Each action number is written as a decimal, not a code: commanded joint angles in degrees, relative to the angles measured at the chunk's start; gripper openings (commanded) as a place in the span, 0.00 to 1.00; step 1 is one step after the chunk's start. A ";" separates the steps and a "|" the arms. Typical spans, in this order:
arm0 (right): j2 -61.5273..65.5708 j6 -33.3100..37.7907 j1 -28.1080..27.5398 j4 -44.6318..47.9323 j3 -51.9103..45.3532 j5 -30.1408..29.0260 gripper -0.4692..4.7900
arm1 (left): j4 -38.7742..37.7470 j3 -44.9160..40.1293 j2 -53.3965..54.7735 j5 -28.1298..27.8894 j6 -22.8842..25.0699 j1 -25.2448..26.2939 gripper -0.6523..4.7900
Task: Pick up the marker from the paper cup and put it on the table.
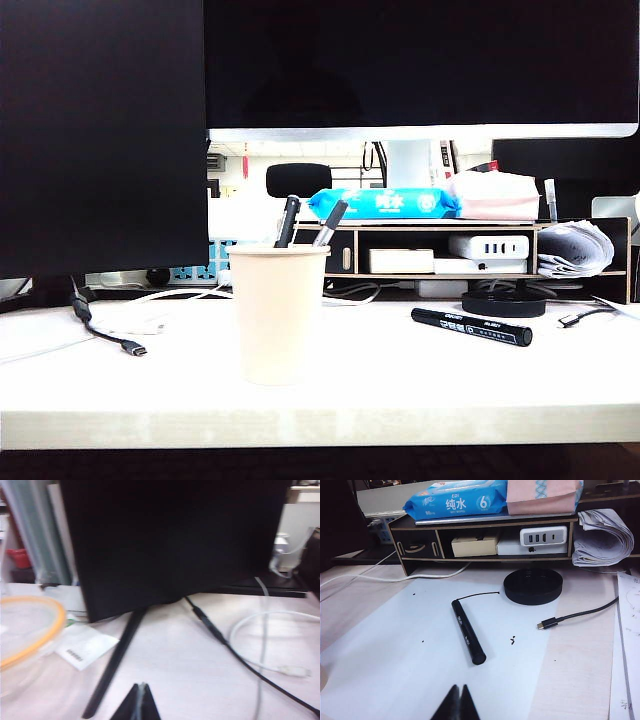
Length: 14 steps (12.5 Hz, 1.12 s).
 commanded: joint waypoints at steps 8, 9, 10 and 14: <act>0.00 0.04 -1.70 0.87 -0.20 0.00 0.08 | -0.11 0.04 0.00 0.66 0.24 0.04 0.11; 0.00 0.04 -2.86 0.87 -0.20 -0.04 0.08 | -0.11 0.04 0.00 0.66 0.24 0.04 0.11; 0.00 0.07 -3.80 0.87 -0.20 0.00 0.08 | -0.11 0.04 0.00 0.66 0.24 0.04 0.11; 0.00 0.04 -4.96 0.87 -0.20 0.07 0.08 | -0.11 0.04 0.00 0.66 0.24 0.04 0.11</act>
